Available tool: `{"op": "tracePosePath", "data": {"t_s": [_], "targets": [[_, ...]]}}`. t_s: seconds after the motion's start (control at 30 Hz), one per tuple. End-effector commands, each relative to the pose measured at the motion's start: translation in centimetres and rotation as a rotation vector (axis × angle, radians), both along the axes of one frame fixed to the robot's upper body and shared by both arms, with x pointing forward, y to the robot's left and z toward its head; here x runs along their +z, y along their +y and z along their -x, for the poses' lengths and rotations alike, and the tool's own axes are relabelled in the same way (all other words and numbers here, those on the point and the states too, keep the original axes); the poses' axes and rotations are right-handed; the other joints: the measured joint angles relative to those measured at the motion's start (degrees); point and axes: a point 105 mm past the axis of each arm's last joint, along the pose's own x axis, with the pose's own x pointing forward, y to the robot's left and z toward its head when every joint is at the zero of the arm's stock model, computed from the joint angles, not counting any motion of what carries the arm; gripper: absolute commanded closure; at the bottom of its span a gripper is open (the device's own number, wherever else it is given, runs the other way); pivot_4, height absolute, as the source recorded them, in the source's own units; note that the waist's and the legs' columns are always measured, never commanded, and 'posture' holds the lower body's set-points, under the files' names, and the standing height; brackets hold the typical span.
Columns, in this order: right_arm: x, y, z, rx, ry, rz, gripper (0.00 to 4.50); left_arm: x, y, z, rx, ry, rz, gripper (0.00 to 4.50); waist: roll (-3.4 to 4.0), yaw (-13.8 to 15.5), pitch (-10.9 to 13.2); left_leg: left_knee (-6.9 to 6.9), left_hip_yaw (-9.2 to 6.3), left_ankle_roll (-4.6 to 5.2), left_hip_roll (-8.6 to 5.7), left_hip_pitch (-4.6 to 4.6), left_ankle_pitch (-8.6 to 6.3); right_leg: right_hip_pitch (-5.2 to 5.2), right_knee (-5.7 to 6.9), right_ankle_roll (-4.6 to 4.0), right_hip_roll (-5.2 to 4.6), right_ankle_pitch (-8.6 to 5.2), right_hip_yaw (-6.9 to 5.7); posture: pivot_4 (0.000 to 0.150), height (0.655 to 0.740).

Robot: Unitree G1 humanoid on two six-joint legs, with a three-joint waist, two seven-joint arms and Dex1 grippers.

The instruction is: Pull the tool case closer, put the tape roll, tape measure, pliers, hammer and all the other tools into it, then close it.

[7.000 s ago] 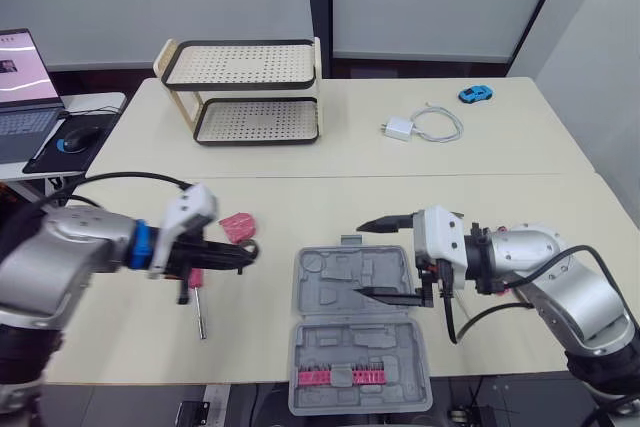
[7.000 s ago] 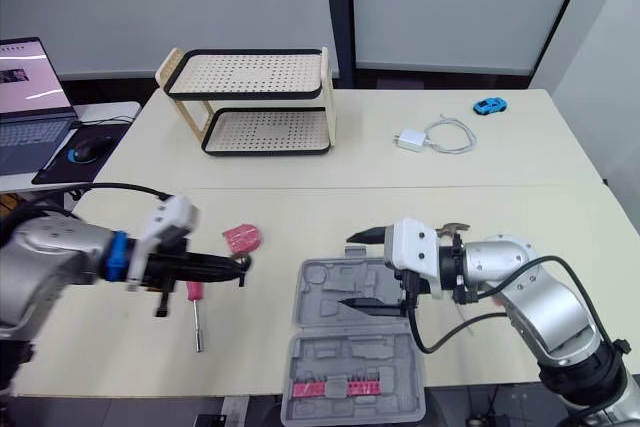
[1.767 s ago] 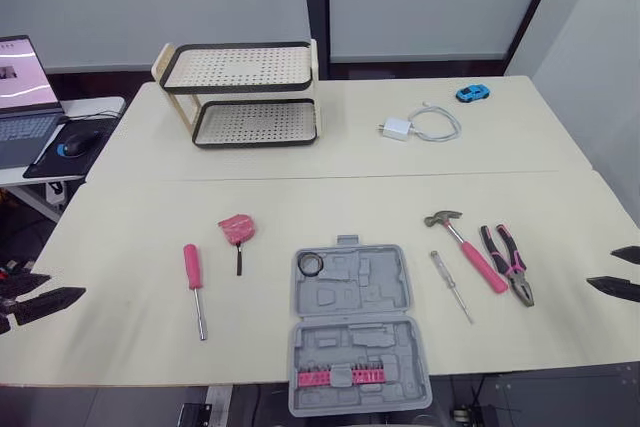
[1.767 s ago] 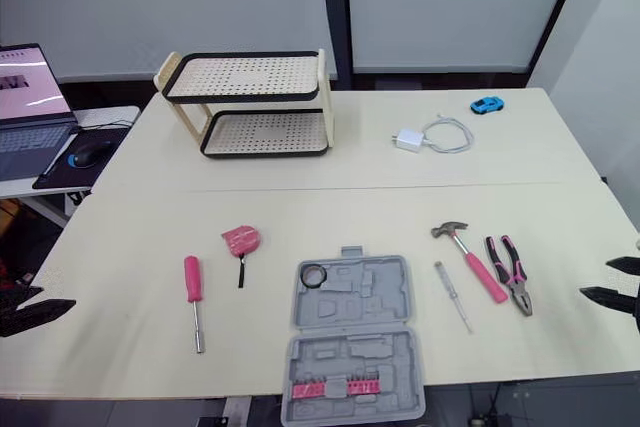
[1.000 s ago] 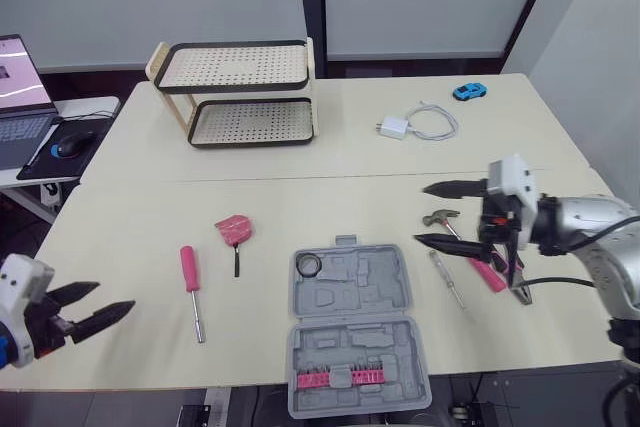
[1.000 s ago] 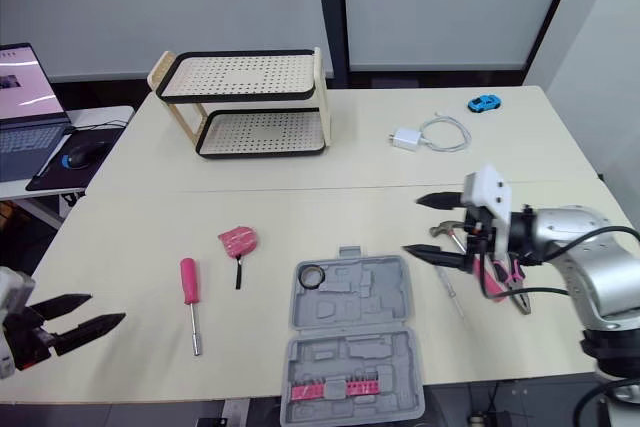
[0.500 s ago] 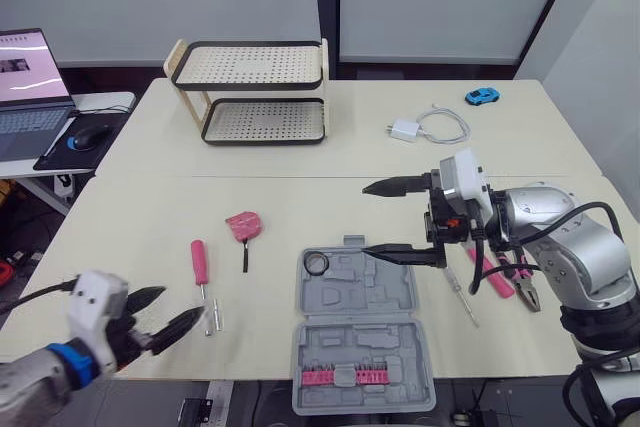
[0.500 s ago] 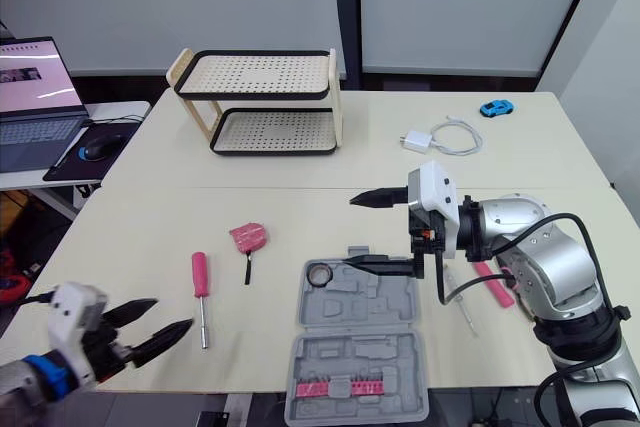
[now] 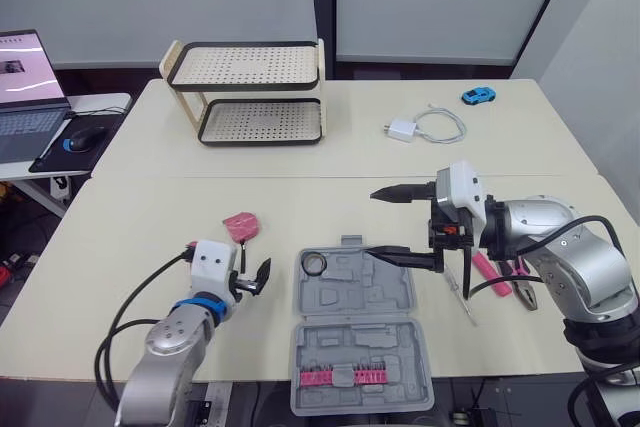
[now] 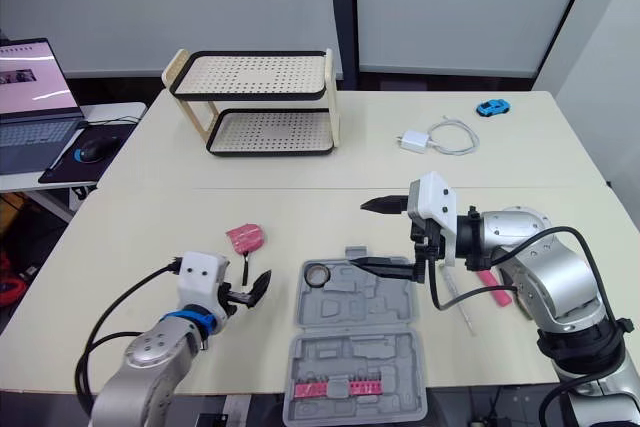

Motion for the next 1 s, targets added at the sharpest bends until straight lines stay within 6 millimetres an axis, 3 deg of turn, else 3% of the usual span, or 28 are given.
{"op": "tracePosePath", "data": {"t_s": [0.03,0.17,0.5,0.83,1.0], "targets": [[1.4,0.0,0.2,-0.025,-0.046,-0.029,0.00,-0.1,0.3,-1.0,0.045,-0.016,-0.037,0.02,0.00,0.0,0.0,0.01,0.00,0.00,-0.01,0.00,0.00,0.00,0.00,0.00,0.00,0.00,-0.01,0.150,0.7400],[1.8,-0.2,0.3,-0.047,-0.051,-0.032,0.00,-1.0,0.8,-1.5,0.094,0.004,-0.037,0.02,0.00,0.0,0.0,0.02,-0.02,0.00,0.00,-0.01,0.00,0.00,-0.01,0.00,-0.01,0.00,0.02,0.150,0.7400],[2.2,-0.3,0.6,-0.063,-0.055,-0.020,0.00,-2.3,-0.4,-3.3,0.093,0.025,0.023,0.02,0.00,0.1,0.0,0.11,-0.02,-0.01,-0.03,-0.02,0.00,0.05,0.00,0.01,-0.02,0.01,-0.02,0.150,0.7400],[2.4,-0.3,0.5,-0.077,-0.061,-0.014,0.00,-3.0,-0.1,-3.2,0.151,0.068,0.011,0.02,0.00,0.1,0.0,0.12,-0.03,-0.01,-0.03,0.00,0.00,0.07,0.00,0.02,-0.01,0.01,-0.04,0.150,0.7400],[2.4,-0.1,0.7,-0.075,-0.059,-0.016,0.00,-3.3,0.7,-3.5,0.190,0.076,0.007,1.21,-0.01,0.1,0.0,0.12,-0.03,-0.01,-0.03,0.01,0.00,0.07,0.00,0.02,-0.01,0.01,-0.04,0.150,0.7400]]}}
